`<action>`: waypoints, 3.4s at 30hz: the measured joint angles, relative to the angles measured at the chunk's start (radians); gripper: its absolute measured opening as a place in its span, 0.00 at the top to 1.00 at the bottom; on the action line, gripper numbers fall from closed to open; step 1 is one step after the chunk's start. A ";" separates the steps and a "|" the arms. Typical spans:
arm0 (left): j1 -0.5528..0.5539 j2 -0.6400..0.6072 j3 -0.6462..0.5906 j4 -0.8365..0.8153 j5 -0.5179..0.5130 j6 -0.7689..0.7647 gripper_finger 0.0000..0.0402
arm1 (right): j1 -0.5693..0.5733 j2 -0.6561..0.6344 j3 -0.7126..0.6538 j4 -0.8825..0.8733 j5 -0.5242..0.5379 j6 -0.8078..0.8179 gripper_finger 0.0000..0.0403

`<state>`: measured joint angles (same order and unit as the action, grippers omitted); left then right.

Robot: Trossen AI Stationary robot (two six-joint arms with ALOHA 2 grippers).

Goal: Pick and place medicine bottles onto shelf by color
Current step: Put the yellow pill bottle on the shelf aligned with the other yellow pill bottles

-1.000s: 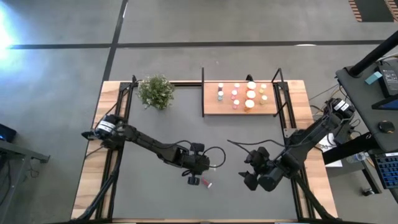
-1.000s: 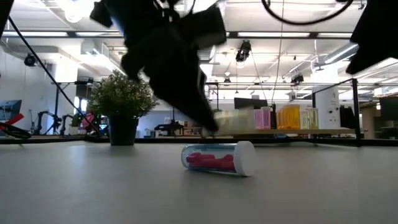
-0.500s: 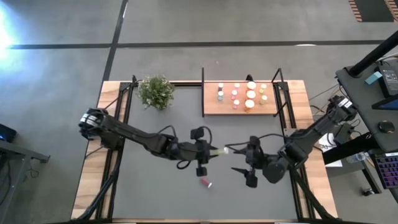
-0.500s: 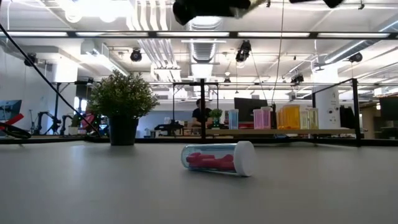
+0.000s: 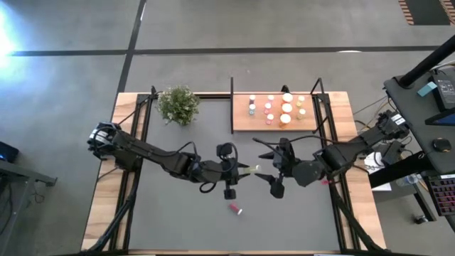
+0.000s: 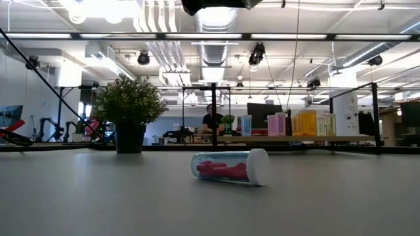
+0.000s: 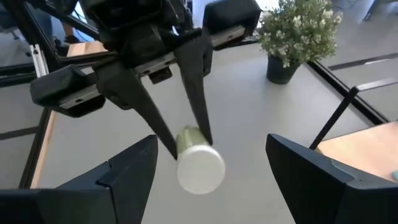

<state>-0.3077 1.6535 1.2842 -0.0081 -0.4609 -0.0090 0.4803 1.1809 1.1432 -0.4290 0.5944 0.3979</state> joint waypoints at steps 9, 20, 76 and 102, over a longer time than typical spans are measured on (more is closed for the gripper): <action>0.000 0.000 0.000 0.037 -0.021 0.062 0.79 | -0.017 0.001 -0.043 0.077 -0.022 0.020 0.29; 0.000 0.000 0.000 0.038 -0.024 0.072 0.79 | -0.019 0.001 -0.049 0.075 -0.022 0.034 0.42; 0.060 -0.022 -0.001 -0.072 -0.025 0.068 0.48 | -0.265 -0.085 -0.006 -0.508 -0.081 0.292 0.72; 0.210 -0.094 -0.048 -0.213 -0.022 0.077 0.47 | -0.896 -0.069 -0.195 -0.674 -0.284 0.340 0.72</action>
<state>-0.0980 1.5595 1.2362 -0.2207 -0.4830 0.0677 -0.4155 1.1115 0.9487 -1.1028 0.3105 0.7379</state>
